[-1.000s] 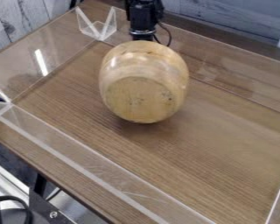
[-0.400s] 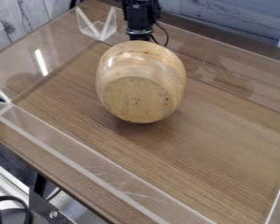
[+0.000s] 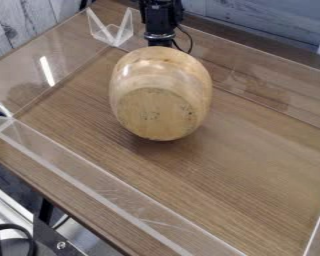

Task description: Remove the green block from inside the brown bowl and put it on the table

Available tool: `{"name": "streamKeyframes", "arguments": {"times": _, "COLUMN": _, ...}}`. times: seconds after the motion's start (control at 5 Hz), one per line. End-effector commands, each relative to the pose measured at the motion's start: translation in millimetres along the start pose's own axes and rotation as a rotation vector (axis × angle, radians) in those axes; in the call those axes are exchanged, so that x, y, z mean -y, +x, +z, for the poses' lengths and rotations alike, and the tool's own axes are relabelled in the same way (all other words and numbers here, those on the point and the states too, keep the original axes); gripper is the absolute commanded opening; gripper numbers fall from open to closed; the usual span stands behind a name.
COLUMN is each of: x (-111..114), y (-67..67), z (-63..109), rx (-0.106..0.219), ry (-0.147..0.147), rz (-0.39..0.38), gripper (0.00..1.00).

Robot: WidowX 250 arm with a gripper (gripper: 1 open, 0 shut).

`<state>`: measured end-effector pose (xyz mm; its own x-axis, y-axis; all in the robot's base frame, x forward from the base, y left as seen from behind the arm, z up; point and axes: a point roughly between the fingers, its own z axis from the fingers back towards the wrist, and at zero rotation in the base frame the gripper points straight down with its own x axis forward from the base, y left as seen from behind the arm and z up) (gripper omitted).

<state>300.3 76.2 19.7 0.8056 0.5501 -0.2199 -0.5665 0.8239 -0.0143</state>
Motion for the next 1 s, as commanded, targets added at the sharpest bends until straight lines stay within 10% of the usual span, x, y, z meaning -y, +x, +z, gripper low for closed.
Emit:
{"name": "streamKeyframes", "arguments": {"times": 0.0, "x": -6.4, "y": 6.3, "z": 5.6, "rx": 0.019, "ry": 0.0, "rz": 0.01, "gripper": 0.0}}
{"name": "streamKeyframes", "arguments": {"times": 0.8, "x": -5.3, "y": 5.3, "z": 4.7, "rx": 0.003, "ry": 0.009, "rz": -0.01, "gripper": 0.0}}
